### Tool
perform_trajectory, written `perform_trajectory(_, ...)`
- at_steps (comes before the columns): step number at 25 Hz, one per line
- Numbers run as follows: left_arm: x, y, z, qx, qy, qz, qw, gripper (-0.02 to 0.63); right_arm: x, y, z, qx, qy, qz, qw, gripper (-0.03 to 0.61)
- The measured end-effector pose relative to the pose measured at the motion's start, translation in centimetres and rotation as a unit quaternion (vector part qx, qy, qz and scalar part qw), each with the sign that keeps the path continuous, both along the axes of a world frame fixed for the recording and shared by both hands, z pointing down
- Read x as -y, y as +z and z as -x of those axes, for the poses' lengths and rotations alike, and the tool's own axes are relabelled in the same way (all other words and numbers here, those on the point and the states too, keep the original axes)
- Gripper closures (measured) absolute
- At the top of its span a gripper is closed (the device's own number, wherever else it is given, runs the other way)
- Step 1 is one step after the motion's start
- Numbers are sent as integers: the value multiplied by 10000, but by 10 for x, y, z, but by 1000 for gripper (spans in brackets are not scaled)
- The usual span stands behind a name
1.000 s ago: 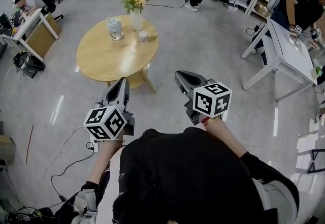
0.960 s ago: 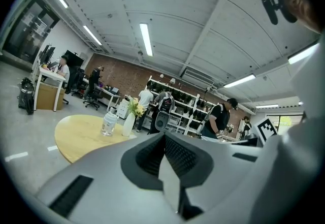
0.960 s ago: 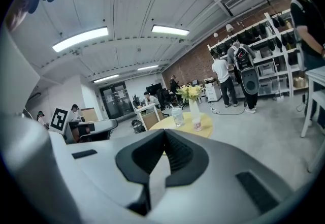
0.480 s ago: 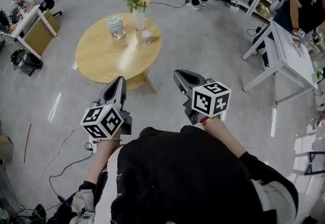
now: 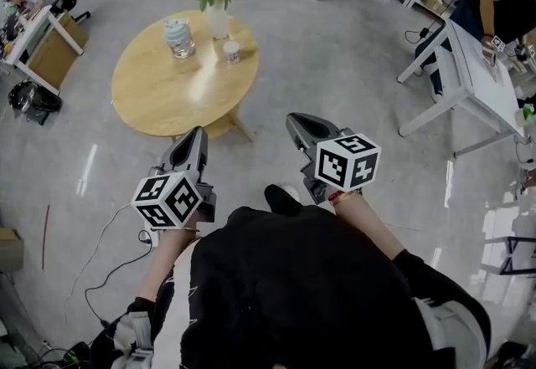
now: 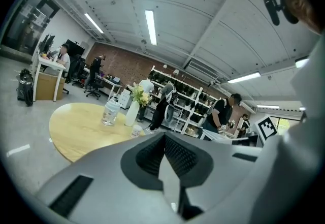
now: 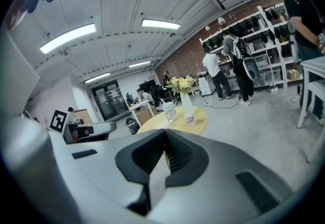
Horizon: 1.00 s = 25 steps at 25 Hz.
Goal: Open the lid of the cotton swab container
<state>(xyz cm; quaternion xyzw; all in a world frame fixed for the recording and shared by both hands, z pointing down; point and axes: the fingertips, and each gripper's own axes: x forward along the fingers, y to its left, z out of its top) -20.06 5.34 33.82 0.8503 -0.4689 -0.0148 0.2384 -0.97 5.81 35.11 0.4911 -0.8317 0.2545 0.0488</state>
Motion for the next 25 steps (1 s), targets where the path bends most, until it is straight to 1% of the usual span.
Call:
perform_trajectory(5, 16, 3, -9, 2, -5, 31, 10000, 603, 12, 3, -10, -75, -1, 17, 10000, 574)
perform_trajectory(10, 42, 2, -17, 47, -64, -20, 10000, 603, 44, 2, -21, -29, -14, -27, 10000, 574)
perform_trajectory(16, 82, -2, -22, 58, -391, -5, 9992, 603, 95, -3, -32, 38, -236, -62, 9997, 574)
perform_trajectory(20, 113, -7, -28, 129, -596, -43, 9981, 603, 138, -8, -41, 59, -395, -90, 9992, 574)
perform_trajectory(23, 135, -11, -30, 45, -714, -100, 9974, 603, 169, -10, -47, 85, -499, -117, 9986, 574)
perform_trajectory(25, 149, -15, -35, -61, -671, -194, 9975, 603, 188, -10, -51, 100, -550, -126, 9984, 574)
